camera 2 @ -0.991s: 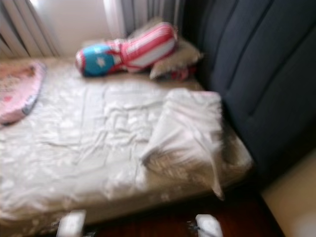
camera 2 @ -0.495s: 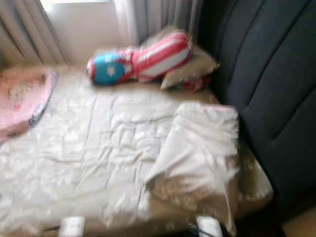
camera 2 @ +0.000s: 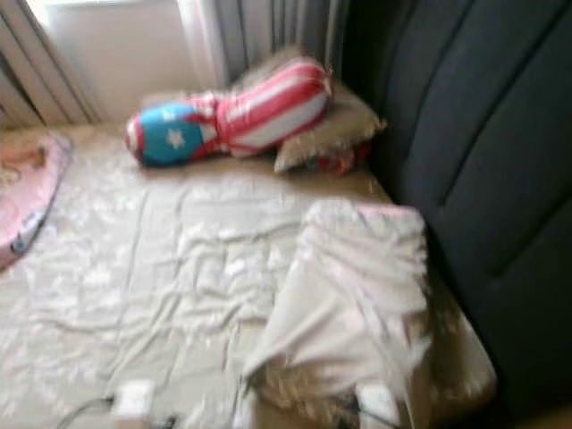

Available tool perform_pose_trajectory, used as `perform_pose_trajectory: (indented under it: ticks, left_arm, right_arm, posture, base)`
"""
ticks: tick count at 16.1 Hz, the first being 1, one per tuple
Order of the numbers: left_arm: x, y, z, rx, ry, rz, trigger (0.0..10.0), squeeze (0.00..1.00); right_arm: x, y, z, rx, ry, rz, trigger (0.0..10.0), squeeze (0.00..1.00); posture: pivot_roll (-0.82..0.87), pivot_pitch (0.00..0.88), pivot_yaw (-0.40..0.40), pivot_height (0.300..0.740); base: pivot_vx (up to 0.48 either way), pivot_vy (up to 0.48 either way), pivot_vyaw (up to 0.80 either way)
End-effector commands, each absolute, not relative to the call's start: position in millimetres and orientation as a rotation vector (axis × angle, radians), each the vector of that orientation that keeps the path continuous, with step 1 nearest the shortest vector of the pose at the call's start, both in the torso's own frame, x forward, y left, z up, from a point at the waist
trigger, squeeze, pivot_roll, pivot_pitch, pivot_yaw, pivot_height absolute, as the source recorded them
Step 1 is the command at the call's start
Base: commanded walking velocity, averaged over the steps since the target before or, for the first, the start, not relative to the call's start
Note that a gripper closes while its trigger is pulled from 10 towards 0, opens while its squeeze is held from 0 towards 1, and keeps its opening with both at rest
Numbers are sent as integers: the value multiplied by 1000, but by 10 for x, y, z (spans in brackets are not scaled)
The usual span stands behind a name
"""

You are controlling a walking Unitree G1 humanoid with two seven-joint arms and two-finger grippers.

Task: Clean up the room

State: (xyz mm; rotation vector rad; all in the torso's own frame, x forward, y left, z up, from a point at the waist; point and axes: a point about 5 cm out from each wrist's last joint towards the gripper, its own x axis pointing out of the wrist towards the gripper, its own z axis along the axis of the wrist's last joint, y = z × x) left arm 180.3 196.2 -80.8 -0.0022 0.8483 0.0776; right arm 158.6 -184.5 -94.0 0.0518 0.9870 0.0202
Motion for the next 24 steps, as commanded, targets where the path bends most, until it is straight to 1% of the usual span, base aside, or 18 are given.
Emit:
perform_pose_trajectory:
  ticks: [1, 4, 9, 14, 15, 16, 18, 20, 22, 24]
  left_arm:
    - [1658, 2085, -857, 19, 891, 103, 10000, 0]
    - [1644, 2088, -860, 26, 890, 103, 10000, 0]
    - [1593, 2106, -876, 30, 897, 101, 10000, 0]
    - [1439, 2249, -904, 36, 927, 109, 10000, 0]
    - [1412, 2277, -906, 36, 930, 113, 10000, 0]
    - [1508, 2202, -888, 31, 909, 105, 10000, 0]
    - [1624, 2132, -852, 30, 873, 94, 10000, 0]
    - [1769, 2102, -785, 16, 813, 96, 10000, 0]
    - [2014, 2099, -643, 2, 708, 91, 10000, 0]
    - [2171, 2073, -551, 10, 658, 57, 10000, 0]
  right_arm:
    - [1610, -1768, -938, 67, 982, 33, 10000, 0]
    - [1608, -1770, -938, 66, 981, 37, 10000, 0]
    - [1597, -1774, -942, 61, 984, 40, 10000, 0]
    - [1580, -1770, -949, 60, 988, 42, 10000, 0]
    - [1576, -1768, -950, 61, 988, 43, 10000, 0]
    - [1571, -1764, -952, 62, 986, 42, 10000, 0]
    - [1571, -1759, -949, 72, 973, 38, 10000, 0]
    - [1574, -1756, -942, 91, 949, 26, 10000, 0]
    - [1582, -1747, -927, 179, 896, -30, 10000, 0]
    - [1595, -1744, -917, 208, 873, -51, 10000, 0]
  posture:
    - [17, 0, -41, 731]
    - [18, 0, -43, 731]
    - [16, 0, -42, 731]
    - [11, 0, -38, 731]
    - [10, 0, -37, 731]
    - [9, 0, -35, 731]
    - [7, 0, -33, 731]
    - [8, 0, -32, 731]
    - [9, 0, -25, 731]
    - [21, 0, -14, 731]
  base:
    - [0, 0, 0]
    - [0, 0, 0]
    - [0, -346, 0]
    - [0, -415, 0]
    - [0, 0, 0]
    - [0, 0, 0]
    - [0, 0, 0]
    - [0, 0, 0]
    - [0, 0, 0]
    - [0, 0, 0]
